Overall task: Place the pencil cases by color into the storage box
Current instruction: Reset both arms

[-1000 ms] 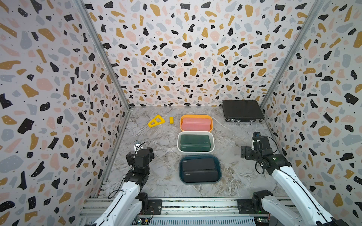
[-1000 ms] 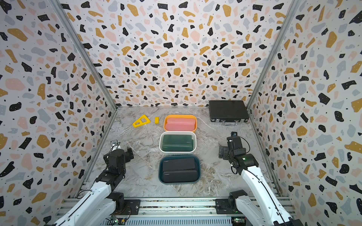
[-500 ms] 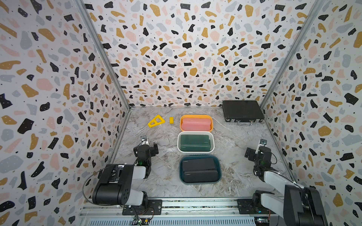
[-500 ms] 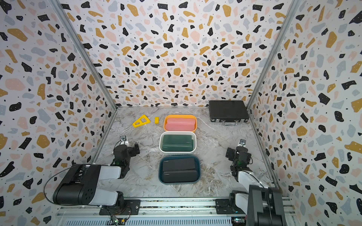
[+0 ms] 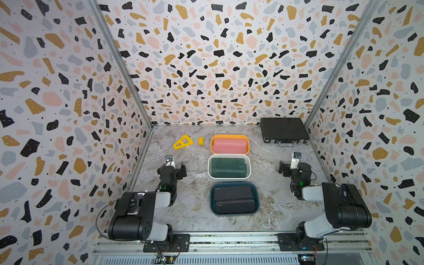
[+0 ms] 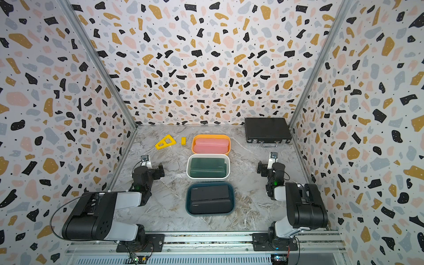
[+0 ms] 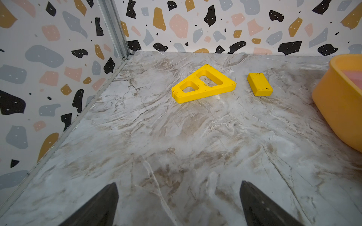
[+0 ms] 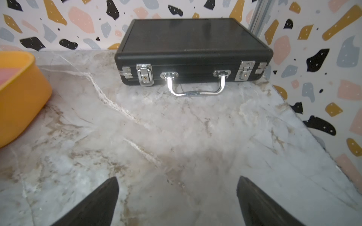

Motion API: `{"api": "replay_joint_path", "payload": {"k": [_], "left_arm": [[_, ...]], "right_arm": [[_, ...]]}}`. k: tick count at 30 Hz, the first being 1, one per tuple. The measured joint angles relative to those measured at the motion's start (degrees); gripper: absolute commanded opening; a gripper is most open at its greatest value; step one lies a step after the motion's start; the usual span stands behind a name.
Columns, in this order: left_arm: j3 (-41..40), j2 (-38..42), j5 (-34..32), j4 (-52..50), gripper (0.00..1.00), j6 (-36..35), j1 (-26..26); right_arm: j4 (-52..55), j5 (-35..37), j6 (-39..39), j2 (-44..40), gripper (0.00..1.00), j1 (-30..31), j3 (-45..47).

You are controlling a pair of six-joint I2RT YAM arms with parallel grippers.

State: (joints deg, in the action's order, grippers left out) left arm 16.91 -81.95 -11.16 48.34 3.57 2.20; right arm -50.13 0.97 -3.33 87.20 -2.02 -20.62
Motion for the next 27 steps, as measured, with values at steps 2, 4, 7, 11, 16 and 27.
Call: {"api": "replay_joint_path", "payload": {"k": [2,4,7,11,16,27], "left_arm": [[0.0,0.0,0.2,-0.1,1.0,0.0,0.0],[0.0,0.0,0.2,-0.3,1.0,0.0,0.0],[0.0,0.0,0.2,-0.3,1.0,0.0,0.0],[0.0,0.0,0.2,-0.3,1.0,0.0,0.0],[0.0,0.0,0.2,-0.3,1.0,0.0,0.0],[0.0,0.0,0.2,-0.3,1.0,0.0,0.0]], "right_arm": [[0.0,0.0,0.2,0.1,1.0,0.0,0.0],[0.2,-0.2,0.4,0.1,1.0,0.0,0.1],[0.4,-0.4,0.7,0.1,1.0,0.0,0.1],[0.5,-0.4,0.9,0.1,1.0,0.0,0.1],[0.6,-0.4,0.9,0.1,1.0,0.0,0.1],[0.5,-0.4,0.9,0.1,1.0,0.0,0.1]]}}
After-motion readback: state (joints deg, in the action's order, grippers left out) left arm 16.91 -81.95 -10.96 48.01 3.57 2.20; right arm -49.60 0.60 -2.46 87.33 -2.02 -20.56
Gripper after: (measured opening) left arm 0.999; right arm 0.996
